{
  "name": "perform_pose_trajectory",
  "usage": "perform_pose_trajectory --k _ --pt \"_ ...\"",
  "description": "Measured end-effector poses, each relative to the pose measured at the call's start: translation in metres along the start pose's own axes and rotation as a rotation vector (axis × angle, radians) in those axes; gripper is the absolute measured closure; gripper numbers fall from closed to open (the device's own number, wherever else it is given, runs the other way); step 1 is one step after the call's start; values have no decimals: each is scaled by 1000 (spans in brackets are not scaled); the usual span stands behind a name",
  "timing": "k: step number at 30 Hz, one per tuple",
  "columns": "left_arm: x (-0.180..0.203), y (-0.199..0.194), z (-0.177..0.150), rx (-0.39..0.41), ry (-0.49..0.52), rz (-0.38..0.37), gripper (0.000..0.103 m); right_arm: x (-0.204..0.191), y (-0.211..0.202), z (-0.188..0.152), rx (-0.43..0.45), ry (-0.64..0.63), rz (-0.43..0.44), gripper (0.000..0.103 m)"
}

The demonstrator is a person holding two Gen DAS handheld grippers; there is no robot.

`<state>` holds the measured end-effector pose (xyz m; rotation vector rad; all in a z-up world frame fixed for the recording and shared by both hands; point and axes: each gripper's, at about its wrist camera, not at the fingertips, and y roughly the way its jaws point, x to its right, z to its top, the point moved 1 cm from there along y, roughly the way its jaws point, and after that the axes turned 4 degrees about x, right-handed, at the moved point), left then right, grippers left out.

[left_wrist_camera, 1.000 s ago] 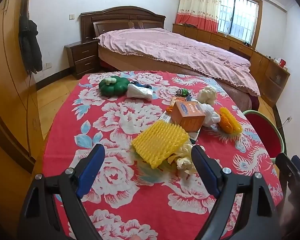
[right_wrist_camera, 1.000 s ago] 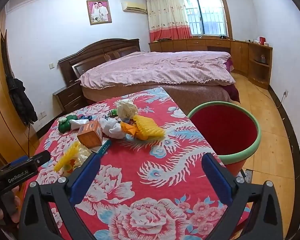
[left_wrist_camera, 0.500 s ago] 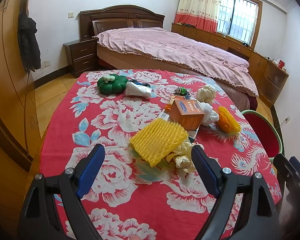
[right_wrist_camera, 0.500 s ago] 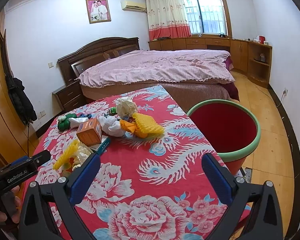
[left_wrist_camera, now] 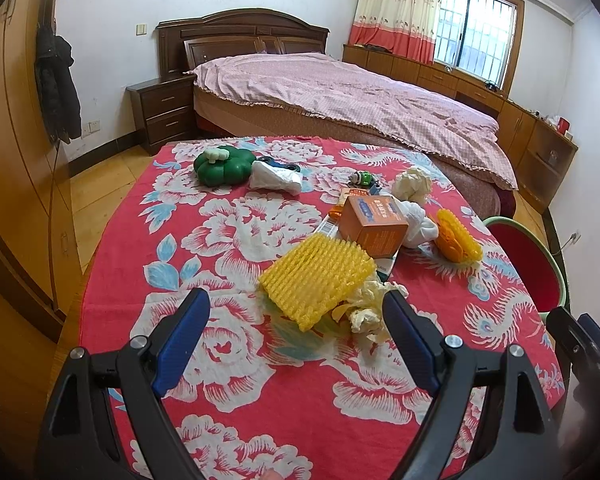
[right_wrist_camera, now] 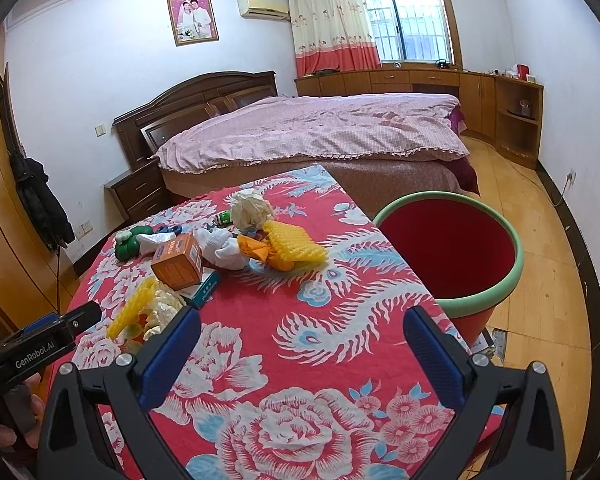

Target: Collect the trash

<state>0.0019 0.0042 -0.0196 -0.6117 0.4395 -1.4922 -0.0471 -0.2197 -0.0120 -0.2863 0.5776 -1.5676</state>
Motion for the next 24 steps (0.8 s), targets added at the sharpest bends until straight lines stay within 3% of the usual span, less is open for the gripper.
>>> perform_pose_trajectory --k 24 --pt "3 2 -1 -12 6 4 14 2 3 -4 -12 8 -1 0"
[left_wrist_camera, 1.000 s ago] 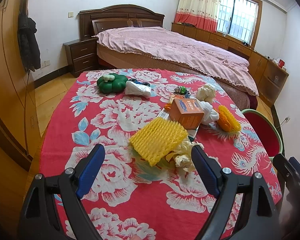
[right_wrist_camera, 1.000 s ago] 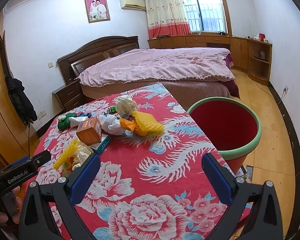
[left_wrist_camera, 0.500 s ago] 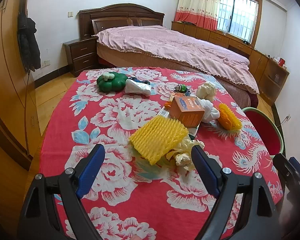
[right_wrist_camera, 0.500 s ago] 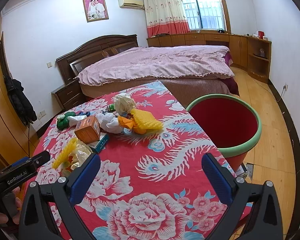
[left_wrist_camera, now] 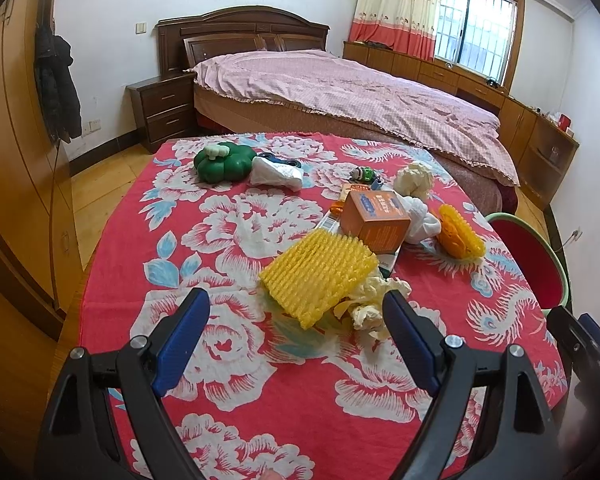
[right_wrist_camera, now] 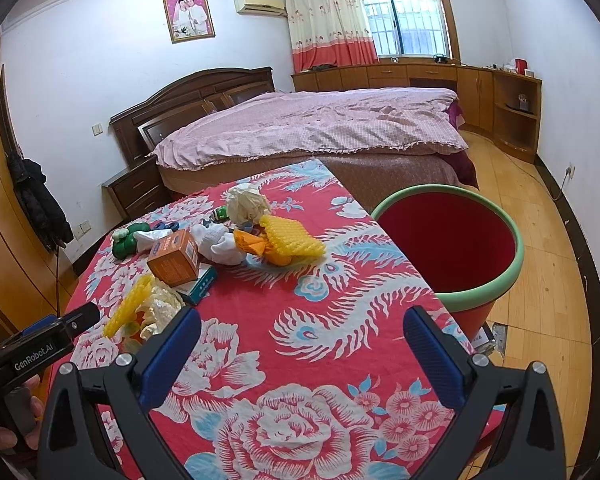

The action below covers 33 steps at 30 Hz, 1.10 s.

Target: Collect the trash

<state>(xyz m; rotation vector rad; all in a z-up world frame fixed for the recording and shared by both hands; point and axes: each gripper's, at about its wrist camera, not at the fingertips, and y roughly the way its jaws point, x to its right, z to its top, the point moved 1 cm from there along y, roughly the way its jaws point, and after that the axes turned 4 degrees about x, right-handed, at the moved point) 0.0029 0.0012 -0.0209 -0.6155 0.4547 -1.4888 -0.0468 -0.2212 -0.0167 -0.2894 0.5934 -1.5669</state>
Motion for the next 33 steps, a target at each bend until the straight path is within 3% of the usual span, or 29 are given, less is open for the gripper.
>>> perform_pose_trajectory --k 14,33 --pt "0 9 -1 -23 9 13 14 4 9 -3 -33 14 -3 0" --pt "0 62 0 -133 68 19 14 6 58 11 -138 -18 12 0"
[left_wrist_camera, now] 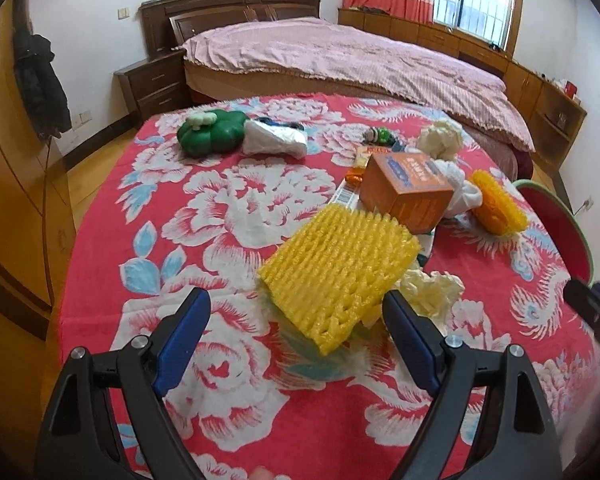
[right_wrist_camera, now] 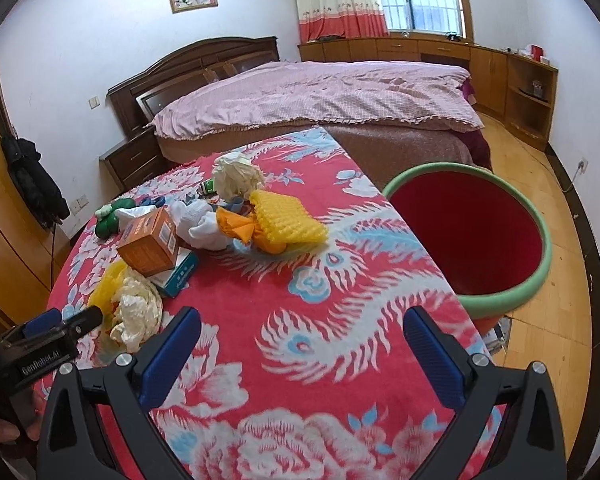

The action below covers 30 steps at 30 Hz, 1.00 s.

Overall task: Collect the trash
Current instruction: 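Grasp the large yellow foam net with the left tool while the right tool reaches another foam net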

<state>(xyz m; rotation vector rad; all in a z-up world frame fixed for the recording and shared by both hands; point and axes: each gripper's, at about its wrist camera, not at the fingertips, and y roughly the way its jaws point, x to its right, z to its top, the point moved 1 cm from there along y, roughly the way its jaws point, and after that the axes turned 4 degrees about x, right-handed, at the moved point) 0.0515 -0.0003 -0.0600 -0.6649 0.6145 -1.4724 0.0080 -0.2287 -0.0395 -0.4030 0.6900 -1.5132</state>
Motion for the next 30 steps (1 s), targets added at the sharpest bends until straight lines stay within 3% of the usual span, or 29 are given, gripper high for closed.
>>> perform_pose_trajectory --k 5,10,13,16,20,27,30 --pt "-4 14 1 -41 -17 -29 30 1 25 17 -38 -13 6 0" --pt "-12 25 1 -81 -73 -106 61 4 48 32 -65 -18 8 0" --pt "-13 24 3 -71 -81 -155 76 3 63 38 -90 -25 14 0" --pt "-10 19 6 -48 -62 -166 83 4 78 41 -121 -20 28 7" --pt "-9 19 8 -61 -65 -189 86 6 93 42 -149 -6 61 26" --pt "-12 18 7 -70 -84 -204 96 7 97 44 -151 -3 96 83" --pt "-11 10 8 -43 -73 -213 98 7 90 45 -128 -14 102 94"
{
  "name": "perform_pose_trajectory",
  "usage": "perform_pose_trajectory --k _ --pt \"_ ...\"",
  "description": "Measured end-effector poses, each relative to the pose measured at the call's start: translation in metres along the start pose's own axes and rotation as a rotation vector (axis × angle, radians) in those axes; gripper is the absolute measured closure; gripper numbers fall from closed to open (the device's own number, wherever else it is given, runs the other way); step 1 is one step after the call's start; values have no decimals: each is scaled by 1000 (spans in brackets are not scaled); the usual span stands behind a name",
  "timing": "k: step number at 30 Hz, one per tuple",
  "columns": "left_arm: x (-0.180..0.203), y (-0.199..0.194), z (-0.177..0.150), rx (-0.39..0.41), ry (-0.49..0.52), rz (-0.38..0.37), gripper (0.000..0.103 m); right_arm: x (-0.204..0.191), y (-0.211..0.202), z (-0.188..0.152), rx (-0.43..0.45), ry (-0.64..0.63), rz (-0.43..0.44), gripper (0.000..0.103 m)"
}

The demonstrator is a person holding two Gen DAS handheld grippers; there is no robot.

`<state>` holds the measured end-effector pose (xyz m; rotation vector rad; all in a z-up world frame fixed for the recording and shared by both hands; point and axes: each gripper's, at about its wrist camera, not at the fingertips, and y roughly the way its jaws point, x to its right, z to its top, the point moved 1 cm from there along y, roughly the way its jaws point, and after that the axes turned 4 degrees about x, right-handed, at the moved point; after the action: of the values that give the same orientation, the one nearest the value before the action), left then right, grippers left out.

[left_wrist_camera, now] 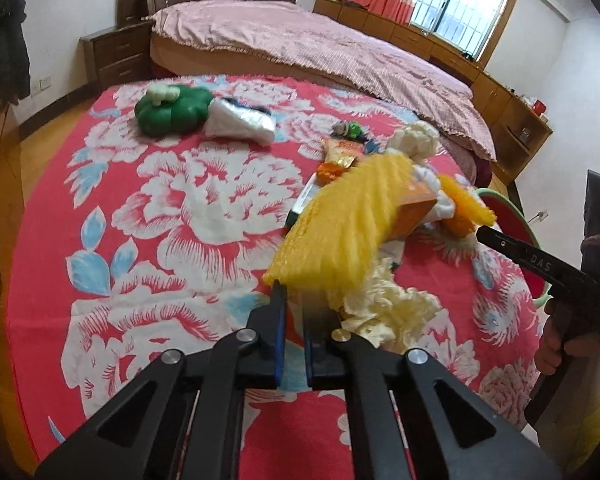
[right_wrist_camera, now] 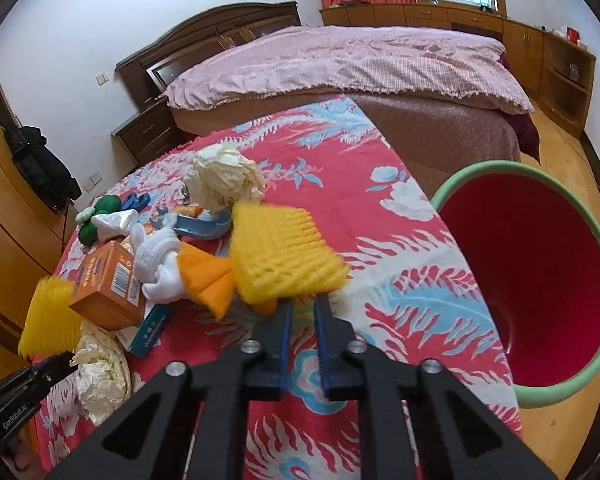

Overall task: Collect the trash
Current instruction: 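Grasp the large yellow foam net with the left tool while the right tool reaches another foam net, then close the right tool on the yellow foam net while the left tool lifts its net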

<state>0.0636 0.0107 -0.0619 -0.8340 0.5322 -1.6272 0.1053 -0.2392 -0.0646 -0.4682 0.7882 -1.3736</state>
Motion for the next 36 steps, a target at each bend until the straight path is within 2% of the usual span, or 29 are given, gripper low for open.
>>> perform_pose_trajectory --k 5,11,13,14,16,18,24,28,32,36 --pt "5 -11 1 26 13 -8 99 -4 -15 -2 35 -27 5 99" --pt "1 -13 3 6 -18 -4 98 -9 -27 -6 46 -47 23 99" --pt "-1 -13 4 0 -26 21 82 -9 -29 -7 39 -42 30 98" --pt "-2 -13 4 1 -31 35 77 -10 -30 -6 37 -44 31 96" --pt "-5 -14 4 10 -32 54 64 -11 -33 -6 45 -58 31 86" --pt "-6 -13 4 16 -17 78 61 -11 -34 -6 55 -69 22 63" --pt "-7 -2 5 9 0 89 61 -11 -26 -4 27 -87 11 53" --pt "-4 2 13 75 35 17 61 -11 -18 2 13 -118 4 46" --pt "-4 10 24 91 21 -52 61 -10 -8 9 -4 -130 3 45" --pt "-3 20 33 87 7 -92 71 -6 7 16 -35 -130 17 45"
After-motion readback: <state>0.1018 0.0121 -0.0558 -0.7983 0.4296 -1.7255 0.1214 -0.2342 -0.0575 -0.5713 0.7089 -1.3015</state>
